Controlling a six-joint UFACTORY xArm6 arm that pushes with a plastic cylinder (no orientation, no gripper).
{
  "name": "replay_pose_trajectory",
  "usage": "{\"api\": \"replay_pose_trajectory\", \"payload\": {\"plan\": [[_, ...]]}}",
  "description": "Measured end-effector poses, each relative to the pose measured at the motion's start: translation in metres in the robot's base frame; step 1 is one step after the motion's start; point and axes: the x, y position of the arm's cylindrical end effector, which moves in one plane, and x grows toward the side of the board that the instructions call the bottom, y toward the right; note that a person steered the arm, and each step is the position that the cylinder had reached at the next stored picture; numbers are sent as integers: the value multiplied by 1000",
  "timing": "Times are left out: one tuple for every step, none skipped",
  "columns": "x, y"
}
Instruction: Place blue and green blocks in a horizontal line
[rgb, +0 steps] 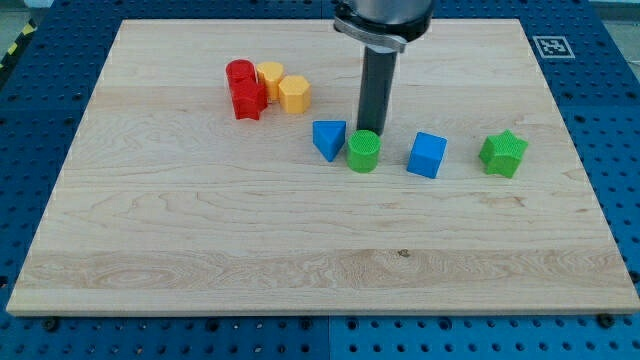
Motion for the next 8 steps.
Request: {"api": "replay_pose_trajectory", "payload": {"plan": [[0, -24], [0, -48], [0, -68], [0, -83], [0, -91], [0, -94], [0, -95], [-13, -94]]}}
